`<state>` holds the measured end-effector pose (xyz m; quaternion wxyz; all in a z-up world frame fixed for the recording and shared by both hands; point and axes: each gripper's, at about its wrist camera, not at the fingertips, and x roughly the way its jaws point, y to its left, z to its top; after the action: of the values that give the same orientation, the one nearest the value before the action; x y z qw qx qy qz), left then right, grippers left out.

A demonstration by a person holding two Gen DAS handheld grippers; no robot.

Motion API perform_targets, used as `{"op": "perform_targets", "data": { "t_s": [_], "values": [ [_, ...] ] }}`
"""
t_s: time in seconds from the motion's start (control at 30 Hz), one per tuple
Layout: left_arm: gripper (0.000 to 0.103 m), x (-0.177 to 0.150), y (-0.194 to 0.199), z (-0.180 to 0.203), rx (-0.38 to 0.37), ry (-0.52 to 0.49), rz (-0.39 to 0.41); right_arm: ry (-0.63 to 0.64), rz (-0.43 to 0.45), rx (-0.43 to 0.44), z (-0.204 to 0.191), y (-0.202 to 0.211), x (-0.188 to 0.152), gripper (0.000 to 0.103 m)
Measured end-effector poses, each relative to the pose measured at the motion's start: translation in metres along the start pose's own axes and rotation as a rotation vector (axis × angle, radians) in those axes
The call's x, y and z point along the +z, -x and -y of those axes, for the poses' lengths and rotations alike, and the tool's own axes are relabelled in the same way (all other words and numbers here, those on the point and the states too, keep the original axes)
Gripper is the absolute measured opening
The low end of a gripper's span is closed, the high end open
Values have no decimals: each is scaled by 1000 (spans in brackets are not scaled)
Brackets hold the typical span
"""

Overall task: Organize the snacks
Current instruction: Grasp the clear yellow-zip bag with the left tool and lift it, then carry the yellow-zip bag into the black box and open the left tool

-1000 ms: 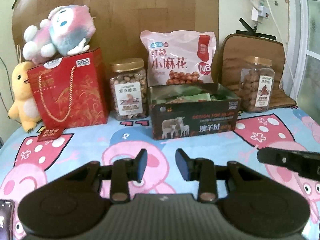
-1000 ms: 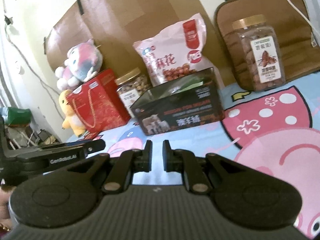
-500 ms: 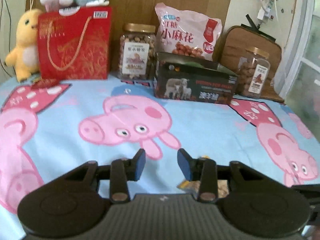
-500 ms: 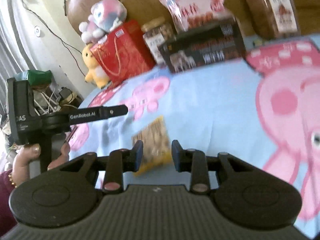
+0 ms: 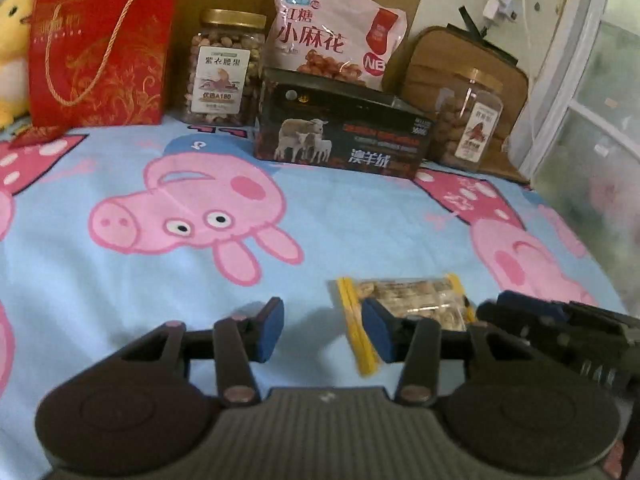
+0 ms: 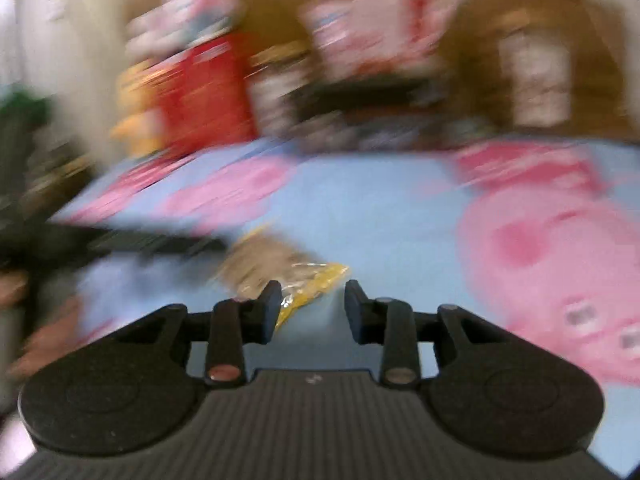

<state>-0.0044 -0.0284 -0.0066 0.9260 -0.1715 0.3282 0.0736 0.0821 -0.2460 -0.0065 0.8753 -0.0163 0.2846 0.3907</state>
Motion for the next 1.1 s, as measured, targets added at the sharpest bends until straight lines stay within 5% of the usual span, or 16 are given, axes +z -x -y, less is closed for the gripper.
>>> {"op": "perform_targets", "data": {
  "t_s": [0.27,0.43,0.57,1.1],
  "values": [
    [45,5,1,-3,-77,81,-39,-10,-38,126,11,-2,-1,43],
    [40,-2,-8,17,-91,21,-64,138,-50,128,-10,-8,-9,48],
    [29,-1,-14,26,-106,-3,-62,227,-35,104,-18,-15,-13,34],
    [25,61,-16,40,-115,-52,35,219,98,87,-5,-24,27,30]
  ]
}}
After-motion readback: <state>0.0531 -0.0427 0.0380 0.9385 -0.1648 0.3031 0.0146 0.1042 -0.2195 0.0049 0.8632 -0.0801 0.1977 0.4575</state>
